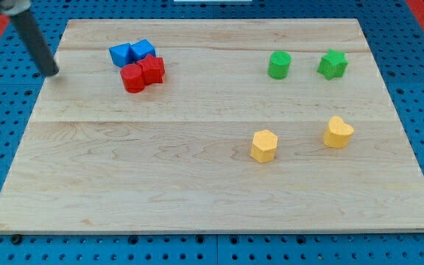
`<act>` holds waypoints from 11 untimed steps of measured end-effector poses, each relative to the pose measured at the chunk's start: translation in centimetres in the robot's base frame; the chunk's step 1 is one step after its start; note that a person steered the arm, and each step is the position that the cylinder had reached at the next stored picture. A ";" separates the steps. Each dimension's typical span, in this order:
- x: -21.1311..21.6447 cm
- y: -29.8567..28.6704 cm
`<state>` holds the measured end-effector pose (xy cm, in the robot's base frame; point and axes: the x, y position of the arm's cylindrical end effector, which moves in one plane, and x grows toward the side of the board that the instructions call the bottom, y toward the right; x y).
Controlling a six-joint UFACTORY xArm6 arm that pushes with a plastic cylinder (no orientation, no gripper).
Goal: Move the blue cube diagonal bottom left to the green circle
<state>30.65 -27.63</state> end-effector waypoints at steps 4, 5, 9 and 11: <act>-3.1 13.6; -1.3 16.0; 4.5 17.4; 7.2 15.6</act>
